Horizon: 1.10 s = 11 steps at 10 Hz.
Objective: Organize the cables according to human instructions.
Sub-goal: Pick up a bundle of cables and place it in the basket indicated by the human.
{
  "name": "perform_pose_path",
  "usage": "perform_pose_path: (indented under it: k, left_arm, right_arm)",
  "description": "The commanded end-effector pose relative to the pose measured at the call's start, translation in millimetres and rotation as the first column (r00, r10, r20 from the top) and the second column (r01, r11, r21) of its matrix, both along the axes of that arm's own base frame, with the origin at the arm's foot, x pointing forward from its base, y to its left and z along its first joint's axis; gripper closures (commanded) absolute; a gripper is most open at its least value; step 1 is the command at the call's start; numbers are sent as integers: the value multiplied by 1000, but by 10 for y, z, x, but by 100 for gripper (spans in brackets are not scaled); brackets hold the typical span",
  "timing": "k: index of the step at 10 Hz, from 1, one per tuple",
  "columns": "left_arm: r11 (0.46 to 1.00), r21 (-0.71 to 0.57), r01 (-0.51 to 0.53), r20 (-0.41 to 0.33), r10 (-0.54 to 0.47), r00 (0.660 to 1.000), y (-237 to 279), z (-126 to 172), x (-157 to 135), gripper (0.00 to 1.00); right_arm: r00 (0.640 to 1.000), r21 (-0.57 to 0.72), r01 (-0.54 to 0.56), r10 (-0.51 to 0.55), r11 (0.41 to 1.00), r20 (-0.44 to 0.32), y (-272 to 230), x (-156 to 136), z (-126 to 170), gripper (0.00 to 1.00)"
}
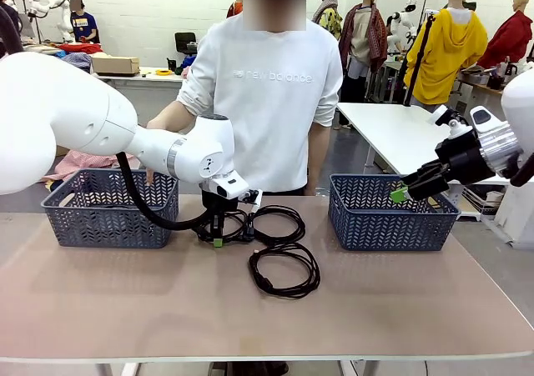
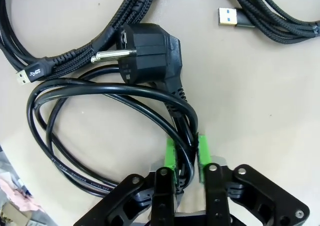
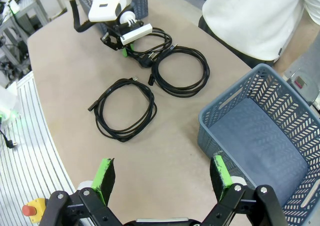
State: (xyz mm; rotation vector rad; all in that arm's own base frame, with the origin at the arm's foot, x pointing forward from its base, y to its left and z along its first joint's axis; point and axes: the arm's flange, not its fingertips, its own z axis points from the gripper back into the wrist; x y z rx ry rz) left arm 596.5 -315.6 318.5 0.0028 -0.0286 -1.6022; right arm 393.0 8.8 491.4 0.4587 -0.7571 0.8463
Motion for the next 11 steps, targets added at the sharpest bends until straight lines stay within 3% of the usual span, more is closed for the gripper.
perform_pose_path:
  k: [1,6,8,11]
  left_arm:
    - [1000,-9,8,-17,-8,1000,8,79,-10,100]
    - [1000,-22,-18,5,18,1000,49,401,-115,100]
    - [997,-16,-72,56,73,996,77,803,-153,100]
    - [997,-55,-56,131,63,989,263,1453,-272,100]
  right_arm:
    - [1000,24,-19,19,1000,25,-7,36,-6,0]
    - [1000,24,-19,19,1000,25,-7,36,-6,0]
    - [1000,24,-19,19,1000,25,-7,36,-6,0]
    - [1000,24,-19,19,1000,25,-7,36,-6,0]
